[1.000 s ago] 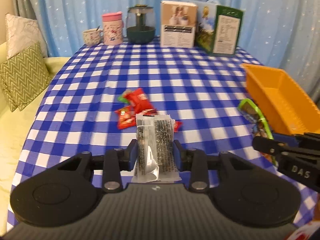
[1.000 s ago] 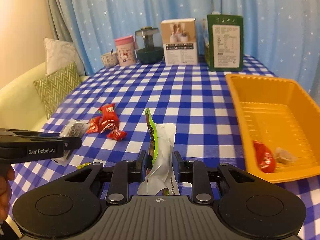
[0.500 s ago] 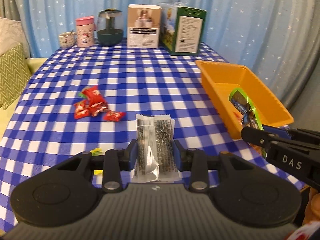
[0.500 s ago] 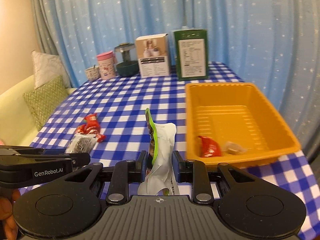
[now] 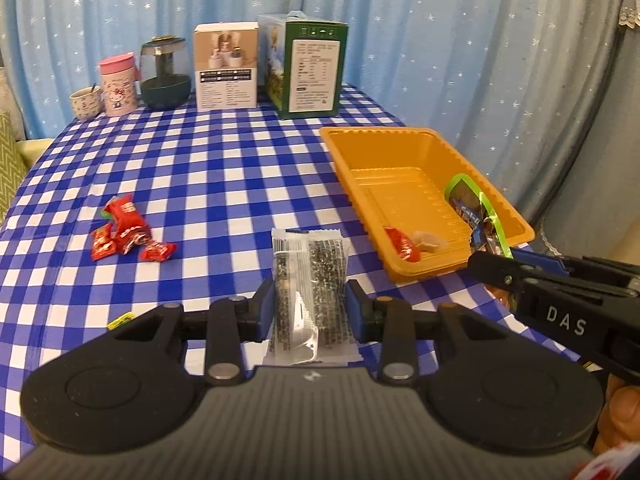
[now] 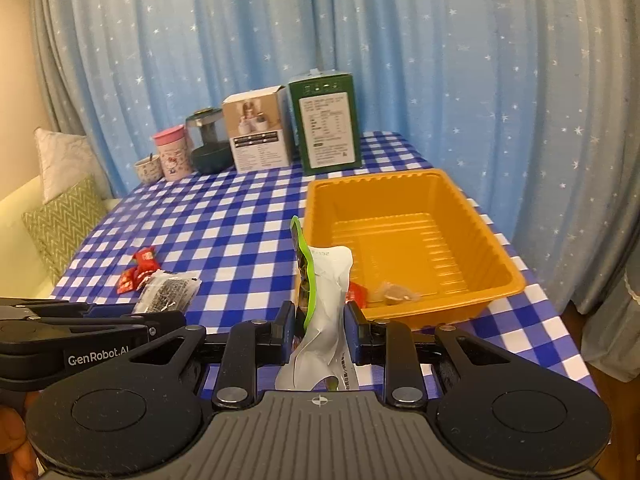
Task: Organize snacks
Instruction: 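Carry both packets into the orange tray and open both tools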
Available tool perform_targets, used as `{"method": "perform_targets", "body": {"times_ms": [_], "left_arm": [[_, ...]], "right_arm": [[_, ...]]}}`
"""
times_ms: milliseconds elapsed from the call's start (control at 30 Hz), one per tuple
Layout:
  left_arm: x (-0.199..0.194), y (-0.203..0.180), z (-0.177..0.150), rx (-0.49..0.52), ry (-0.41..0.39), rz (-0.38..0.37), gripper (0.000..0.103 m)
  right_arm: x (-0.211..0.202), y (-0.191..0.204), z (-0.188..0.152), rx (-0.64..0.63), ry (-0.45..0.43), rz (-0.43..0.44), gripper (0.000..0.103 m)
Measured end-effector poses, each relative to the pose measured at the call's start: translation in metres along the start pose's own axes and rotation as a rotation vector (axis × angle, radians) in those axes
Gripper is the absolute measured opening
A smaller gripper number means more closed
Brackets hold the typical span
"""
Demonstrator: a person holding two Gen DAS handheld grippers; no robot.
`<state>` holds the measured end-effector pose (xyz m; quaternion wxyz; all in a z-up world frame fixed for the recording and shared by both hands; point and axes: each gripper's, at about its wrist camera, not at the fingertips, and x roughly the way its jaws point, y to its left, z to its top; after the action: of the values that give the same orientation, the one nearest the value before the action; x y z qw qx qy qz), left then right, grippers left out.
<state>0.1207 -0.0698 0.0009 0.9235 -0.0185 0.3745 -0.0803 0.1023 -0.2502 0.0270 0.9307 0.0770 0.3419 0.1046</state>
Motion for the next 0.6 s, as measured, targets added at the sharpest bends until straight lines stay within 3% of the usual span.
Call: {"method": "perform_targets", "body": {"times_ms": [600], "left_arm": [[0.025,-0.035,0.033,0.042,-0.023,-0.067,0.034]], "right_arm": [[0.004,-0.049,0.025,0.056,-0.018,-0.073,0.027]]}}
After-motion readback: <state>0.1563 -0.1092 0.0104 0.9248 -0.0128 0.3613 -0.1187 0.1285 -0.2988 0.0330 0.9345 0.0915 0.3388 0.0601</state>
